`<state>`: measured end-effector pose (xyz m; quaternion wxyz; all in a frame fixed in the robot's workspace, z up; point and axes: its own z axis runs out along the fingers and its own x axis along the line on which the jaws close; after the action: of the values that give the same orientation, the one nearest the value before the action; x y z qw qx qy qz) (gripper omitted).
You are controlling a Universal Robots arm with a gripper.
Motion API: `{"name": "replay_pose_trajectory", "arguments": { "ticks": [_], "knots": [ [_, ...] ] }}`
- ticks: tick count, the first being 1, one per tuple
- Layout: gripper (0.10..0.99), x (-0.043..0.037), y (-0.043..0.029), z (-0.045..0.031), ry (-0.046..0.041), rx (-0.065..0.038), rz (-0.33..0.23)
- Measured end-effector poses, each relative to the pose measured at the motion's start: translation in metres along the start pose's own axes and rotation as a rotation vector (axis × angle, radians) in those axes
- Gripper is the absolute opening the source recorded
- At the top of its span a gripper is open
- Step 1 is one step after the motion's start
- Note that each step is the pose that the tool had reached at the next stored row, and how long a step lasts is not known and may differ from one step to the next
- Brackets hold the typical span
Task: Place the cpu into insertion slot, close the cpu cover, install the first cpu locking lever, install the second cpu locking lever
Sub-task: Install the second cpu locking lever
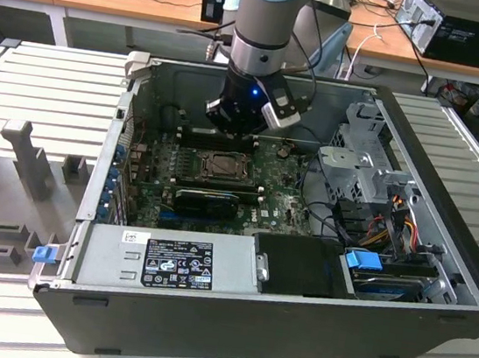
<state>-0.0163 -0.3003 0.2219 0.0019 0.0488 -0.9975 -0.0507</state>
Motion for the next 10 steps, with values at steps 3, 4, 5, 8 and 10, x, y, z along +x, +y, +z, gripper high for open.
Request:
{"name": "replay_pose_trajectory", "arguments": {
  "ticks": [3,4,5,8,10],
  "knots": [
    [0.106,0.0004,-0.0043,-0.0004,-0.0001,0.000,0.000],
    [0.106,0.0005,-0.0051,-0.0007,-0.0001,0.000,0.000],
    [0.106,0.0006,-0.0055,-0.0016,0.0001,0.000,0.000],
    [0.106,0.0006,-0.0047,-0.0114,0.0000,0.000,0.000],
    [0.106,0.0005,-0.0039,-0.0218,0.0000,0.000,0.000]
  ]
}}
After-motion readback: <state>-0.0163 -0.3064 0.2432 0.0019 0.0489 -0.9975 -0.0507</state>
